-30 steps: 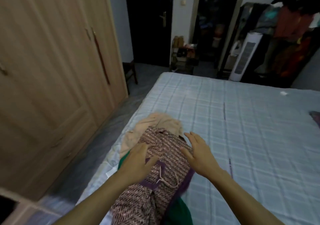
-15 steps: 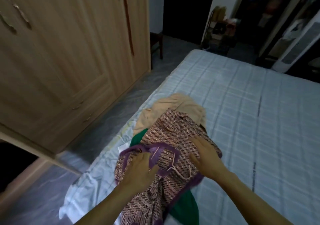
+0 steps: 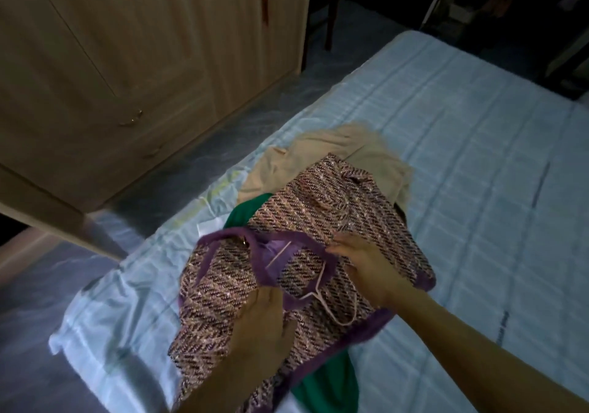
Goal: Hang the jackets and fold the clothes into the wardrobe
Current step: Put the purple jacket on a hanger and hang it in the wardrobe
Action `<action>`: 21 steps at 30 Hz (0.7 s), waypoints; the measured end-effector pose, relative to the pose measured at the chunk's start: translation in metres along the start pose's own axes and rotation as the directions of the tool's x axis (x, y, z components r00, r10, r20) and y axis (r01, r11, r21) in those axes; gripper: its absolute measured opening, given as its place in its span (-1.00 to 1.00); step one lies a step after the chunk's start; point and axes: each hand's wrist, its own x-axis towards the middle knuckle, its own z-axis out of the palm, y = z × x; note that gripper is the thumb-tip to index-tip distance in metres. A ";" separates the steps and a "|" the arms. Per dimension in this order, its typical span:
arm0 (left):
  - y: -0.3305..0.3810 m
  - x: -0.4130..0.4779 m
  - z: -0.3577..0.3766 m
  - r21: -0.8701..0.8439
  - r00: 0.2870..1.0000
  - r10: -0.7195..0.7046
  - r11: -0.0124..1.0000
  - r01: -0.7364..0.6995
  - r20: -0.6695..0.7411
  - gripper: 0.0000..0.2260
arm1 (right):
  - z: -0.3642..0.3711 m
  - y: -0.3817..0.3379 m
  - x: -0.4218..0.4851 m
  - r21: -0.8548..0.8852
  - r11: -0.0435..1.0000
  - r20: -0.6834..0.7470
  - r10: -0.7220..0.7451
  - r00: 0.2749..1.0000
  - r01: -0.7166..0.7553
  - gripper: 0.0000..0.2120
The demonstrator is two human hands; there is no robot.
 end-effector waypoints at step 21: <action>-0.038 0.049 0.040 0.336 0.965 0.200 0.932 -0.134 -0.170 -0.67 | 0.042 0.038 0.065 -0.329 0.920 -0.098 -0.258 0.961 0.213 -0.75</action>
